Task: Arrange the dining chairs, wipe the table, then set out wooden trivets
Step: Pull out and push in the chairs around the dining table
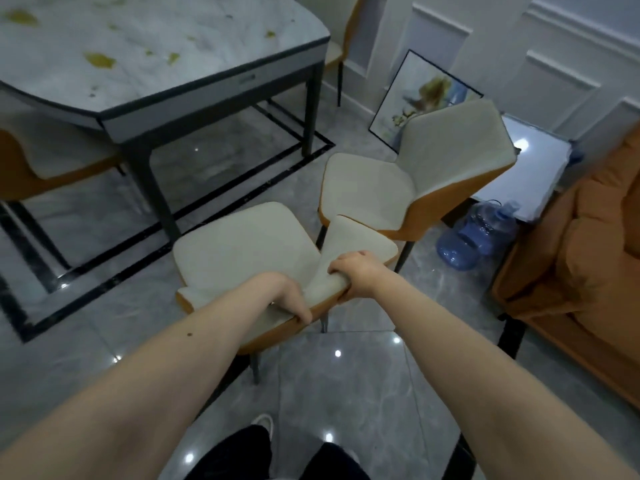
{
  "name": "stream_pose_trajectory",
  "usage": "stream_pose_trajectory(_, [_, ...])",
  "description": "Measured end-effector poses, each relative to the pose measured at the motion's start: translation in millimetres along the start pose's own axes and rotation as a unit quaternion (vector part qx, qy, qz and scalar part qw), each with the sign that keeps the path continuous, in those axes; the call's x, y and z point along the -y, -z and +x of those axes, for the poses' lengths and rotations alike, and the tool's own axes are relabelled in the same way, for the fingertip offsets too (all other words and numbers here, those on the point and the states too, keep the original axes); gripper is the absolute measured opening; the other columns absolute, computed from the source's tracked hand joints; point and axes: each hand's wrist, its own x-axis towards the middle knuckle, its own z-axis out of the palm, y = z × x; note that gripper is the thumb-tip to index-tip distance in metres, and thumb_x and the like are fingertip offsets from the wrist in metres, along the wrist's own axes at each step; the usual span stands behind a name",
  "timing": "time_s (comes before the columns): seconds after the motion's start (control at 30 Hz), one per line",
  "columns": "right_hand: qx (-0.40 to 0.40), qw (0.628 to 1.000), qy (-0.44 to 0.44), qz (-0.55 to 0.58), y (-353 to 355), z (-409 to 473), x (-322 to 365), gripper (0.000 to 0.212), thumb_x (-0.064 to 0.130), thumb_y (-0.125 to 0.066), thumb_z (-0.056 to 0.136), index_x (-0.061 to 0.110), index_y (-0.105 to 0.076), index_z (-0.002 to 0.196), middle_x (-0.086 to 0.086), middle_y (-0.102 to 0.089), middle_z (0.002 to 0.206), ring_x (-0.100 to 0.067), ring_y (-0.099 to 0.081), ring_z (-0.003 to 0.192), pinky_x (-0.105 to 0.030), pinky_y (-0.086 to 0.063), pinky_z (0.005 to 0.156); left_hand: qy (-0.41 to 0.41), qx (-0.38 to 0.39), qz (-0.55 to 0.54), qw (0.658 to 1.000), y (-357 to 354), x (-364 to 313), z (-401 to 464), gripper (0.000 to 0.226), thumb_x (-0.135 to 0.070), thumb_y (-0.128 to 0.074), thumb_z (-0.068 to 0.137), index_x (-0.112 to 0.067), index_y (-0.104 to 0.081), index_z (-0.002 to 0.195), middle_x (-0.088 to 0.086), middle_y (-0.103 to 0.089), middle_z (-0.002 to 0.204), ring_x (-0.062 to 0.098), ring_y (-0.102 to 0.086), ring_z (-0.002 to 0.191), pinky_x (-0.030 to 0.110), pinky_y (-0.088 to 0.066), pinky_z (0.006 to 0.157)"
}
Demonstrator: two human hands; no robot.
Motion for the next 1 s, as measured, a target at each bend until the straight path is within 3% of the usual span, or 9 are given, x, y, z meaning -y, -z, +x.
stream_pose_trajectory(0.13, [0.041, 0.997, 0.055, -0.046, 4.7, 5.0, -7.3, 0.057, 0.048, -0.066, 0.082, 0.031, -0.047, 0.132, 0.002, -0.053, 0.13, -0.023, -0.046, 0.121, -0.046, -0.034, 0.101, 0.044, -0.029, -0.003, 0.999, -4.2, -15.8, 2.5, 0.056, -0.032, -0.064, 0.077, -0.008, -0.053, 0.127, 0.01, -0.056, 0.125, 0.028, -0.058, 0.107, 0.036, -0.05, 0.09])
stream_pose_trajectory(0.33, [0.031, 0.994, 0.093, -0.045, 2.9, 5.7, -12.2, 0.042, 0.039, -0.06, 0.088, 0.025, -0.05, 0.126, -0.003, -0.055, 0.126, -0.028, -0.049, 0.118, -0.049, -0.036, 0.097, 0.144, -0.253, -0.024, 0.956, -36.1, -44.4, 9.3, 0.039, -0.009, -0.053, 0.089, -0.008, -0.049, 0.128, 0.01, -0.052, 0.131, 0.029, -0.052, 0.121, 0.04, -0.044, 0.1])
stream_pose_trajectory(0.5, [0.027, 0.995, 0.085, -0.047, 8.0, 9.3, -10.8, 0.035, 0.031, -0.056, 0.092, 0.017, -0.047, 0.123, -0.008, -0.054, 0.124, -0.032, -0.05, 0.116, -0.049, -0.035, 0.096, 0.151, -0.354, -0.01, 0.923, -48.6, -40.7, 13.2, 0.029, -0.002, -0.049, 0.089, -0.01, -0.053, 0.117, 0.009, -0.058, 0.121, 0.027, -0.056, 0.112, 0.034, -0.044, 0.09])
stream_pose_trajectory(0.6, [0.01, 0.995, 0.085, -0.053, 15.3, 21.7, -10.8, 0.033, 0.026, -0.054, 0.093, 0.015, -0.045, 0.123, -0.009, -0.054, 0.125, -0.033, -0.05, 0.116, -0.049, -0.036, 0.096, 0.156, -0.381, 0.004, 0.912, -40.4, -32.5, 19.6, 0.028, -0.003, -0.048, 0.089, -0.012, -0.052, 0.115, 0.007, -0.06, 0.118, 0.027, -0.058, 0.109, 0.033, -0.044, 0.086])
stream_pose_trajectory(0.73, [0.005, 0.996, 0.077, -0.033, 26.9, 48.0, -9.6, 0.042, 0.039, -0.063, 0.089, 0.016, -0.047, 0.12, -0.007, -0.057, 0.121, -0.033, -0.051, 0.114, -0.049, -0.036, 0.096, 0.168, -0.389, 0.013, 0.906, -19.5, -15.2, 31.7, 0.027, -0.005, -0.049, 0.09, -0.012, -0.051, 0.116, 0.007, -0.06, 0.117, 0.027, -0.059, 0.107, 0.033, -0.045, 0.085])
stream_pose_trajectory(1.0, [-0.005, 0.996, 0.085, -0.033, 68.2, 127.3, -7.4, 0.039, 0.04, -0.061, 0.089, 0.017, -0.047, 0.117, -0.006, -0.057, 0.12, -0.03, -0.051, 0.114, -0.049, -0.038, 0.095, 0.177, -0.39, 0.025, 0.903, 50.7, 40.9, 65.2, 0.025, -0.006, -0.049, 0.091, -0.013, -0.05, 0.115, 0.006, -0.06, 0.115, 0.027, -0.06, 0.105, 0.034, -0.045, 0.084])
